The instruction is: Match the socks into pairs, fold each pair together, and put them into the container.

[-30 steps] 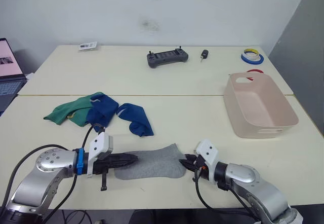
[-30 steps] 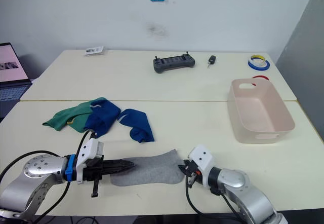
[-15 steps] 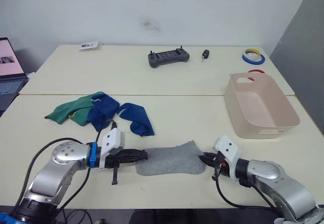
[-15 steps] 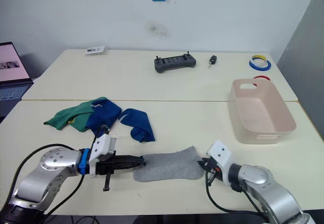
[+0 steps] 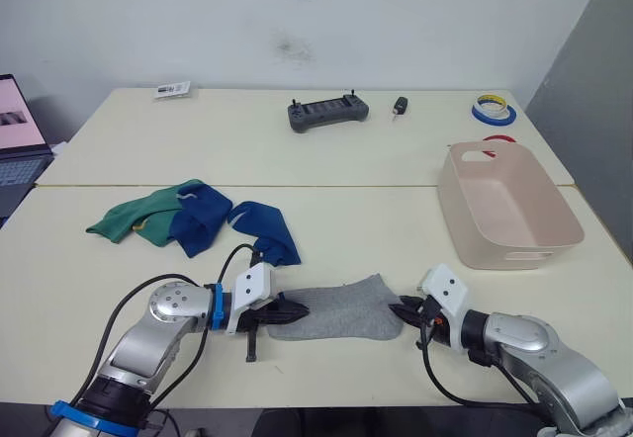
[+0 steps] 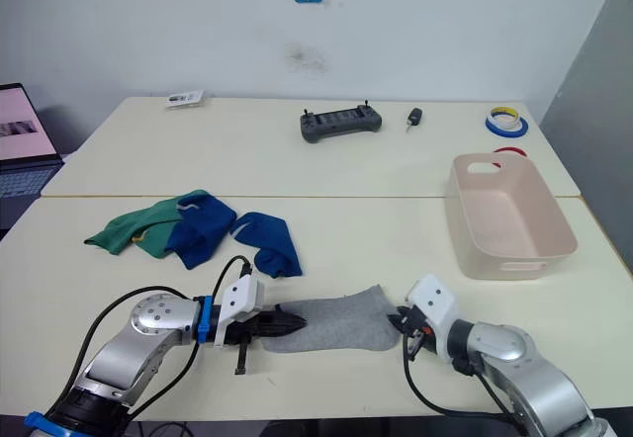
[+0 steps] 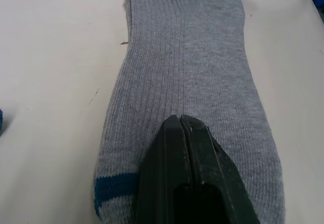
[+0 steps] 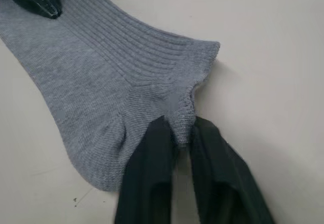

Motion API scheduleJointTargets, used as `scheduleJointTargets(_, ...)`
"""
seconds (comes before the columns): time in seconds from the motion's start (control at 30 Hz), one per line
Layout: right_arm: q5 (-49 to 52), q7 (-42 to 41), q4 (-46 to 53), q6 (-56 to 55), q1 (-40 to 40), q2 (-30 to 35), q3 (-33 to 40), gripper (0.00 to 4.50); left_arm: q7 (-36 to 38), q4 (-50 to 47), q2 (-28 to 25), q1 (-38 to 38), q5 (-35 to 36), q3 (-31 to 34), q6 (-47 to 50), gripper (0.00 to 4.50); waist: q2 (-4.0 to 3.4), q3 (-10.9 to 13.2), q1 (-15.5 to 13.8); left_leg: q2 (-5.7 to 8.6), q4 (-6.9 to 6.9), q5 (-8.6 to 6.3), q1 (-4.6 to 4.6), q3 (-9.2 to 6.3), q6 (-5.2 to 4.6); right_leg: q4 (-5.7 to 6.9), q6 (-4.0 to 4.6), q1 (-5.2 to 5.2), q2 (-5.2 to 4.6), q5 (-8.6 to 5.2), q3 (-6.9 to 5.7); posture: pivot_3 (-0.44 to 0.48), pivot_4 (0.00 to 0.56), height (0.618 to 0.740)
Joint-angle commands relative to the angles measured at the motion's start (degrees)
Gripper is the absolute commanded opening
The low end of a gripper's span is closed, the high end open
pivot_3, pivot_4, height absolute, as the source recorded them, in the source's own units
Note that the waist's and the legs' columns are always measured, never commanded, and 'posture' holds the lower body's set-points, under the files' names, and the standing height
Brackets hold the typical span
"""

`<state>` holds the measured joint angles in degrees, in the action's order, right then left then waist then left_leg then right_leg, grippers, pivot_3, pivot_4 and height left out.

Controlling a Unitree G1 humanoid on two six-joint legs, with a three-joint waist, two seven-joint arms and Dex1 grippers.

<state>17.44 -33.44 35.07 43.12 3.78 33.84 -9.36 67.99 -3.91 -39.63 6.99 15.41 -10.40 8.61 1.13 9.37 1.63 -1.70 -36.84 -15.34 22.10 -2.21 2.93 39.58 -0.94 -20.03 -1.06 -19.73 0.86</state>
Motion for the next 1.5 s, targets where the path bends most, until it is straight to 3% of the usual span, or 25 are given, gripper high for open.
scheduleJointTargets(0.03,4.3,0.6,5.2,1.5,2.2,-1.1,4.7,1.86,-1.3,1.2,0.9,-0.8,-1.6,-1.5,0.6,0.00,-0.02,0.0,0.0,0.00,0.00,0.00,0.00,0.00,0.00,0.00,0.00,0.00,0.00,0.00,0.00,0.000,0.150,0.740)
scheduleJointTargets(0.13,8.6,2.2,8.1,4.2,5.6,-3.8,8.6,2.85,-2.0,1.1,1.4,-1.1,-1.7,-1.7,1.2,0.00,-0.02,0.0,-0.1,0.00,0.00,0.00,0.00,-0.02,0.00,-0.03,0.00,0.04,0.00,0.00,-0.02,0.000,0.150,0.740)
scheduleJointTargets(0.27,10.6,7.4,8.8,8.2,7.6,-8.4,10.8,2.85,-2.4,0.4,1.4,-1.3,-1.6,-1.9,2.0,0.00,-0.05,0.0,-0.1,-0.01,0.00,0.00,-0.08,-0.02,0.00,-0.02,-0.01,0.11,-0.03,0.00,0.00,0.000,0.150,0.740)
scheduleJointTargets(0.47,11.5,13.5,10.0,14.3,8.4,-12.9,8.2,2.85,-3.0,-1.5,1.2,-1.7,-1.4,-2.1,3.5,0.00,-0.12,-0.1,0.0,-0.01,0.02,0.00,-0.10,0.00,0.00,-0.03,-0.01,0.11,-0.03,0.00,0.02,0.000,0.150,0.740)
scheduleJointTargets(0.87,10.9,15.4,4.3,12.5,2.5,-15.1,4.4,2.85,-3.3,-2.5,0.8,-2.1,-1.6,-2.4,4.8,0.00,-0.12,-0.1,0.0,-0.01,0.03,0.00,-0.10,-0.02,0.00,-0.04,-0.02,0.09,-0.01,-0.01,0.01,0.000,0.150,0.740)
scheduleJointTargets(0.97,12.6,14.0,4.5,11.8,2.9,-14.9,5.3,2.24,-3.4,-2.2,0.6,-2.4,-1.8,-2.3,4.4,0.00,-0.12,-0.1,0.0,-0.01,0.03,0.00,-0.10,-0.01,0.00,-0.04,-0.02,0.09,-0.01,-0.01,0.02,0.000,0.150,0.740)
scheduleJointTargets(1.17,14.3,12.2,4.9,10.1,4.1,-14.8,6.8,0.10,-3.8,-1.8,0.7,-2.7,-1.8,-2.2,4.3,0.00,-0.12,-0.1,0.0,-0.02,0.05,0.00,-0.10,-0.01,0.00,-0.06,-0.02,0.09,-0.02,-0.01,0.02,0.000,0.150,0.740)
scheduleJointTargets(1.5,15.7,8.9,10.5,9.7,-1.2,-11.0,1.9,0.04,-4.5,-3.7,1.3,-2.0,0.5,-0.5,6.4,0.00,-0.12,-0.1,0.1,-0.03,0.06,0.00,-0.10,-0.03,0.00,-0.06,-0.04,0.08,-0.01,-0.02,0.00,0.000,0.150,0.740)
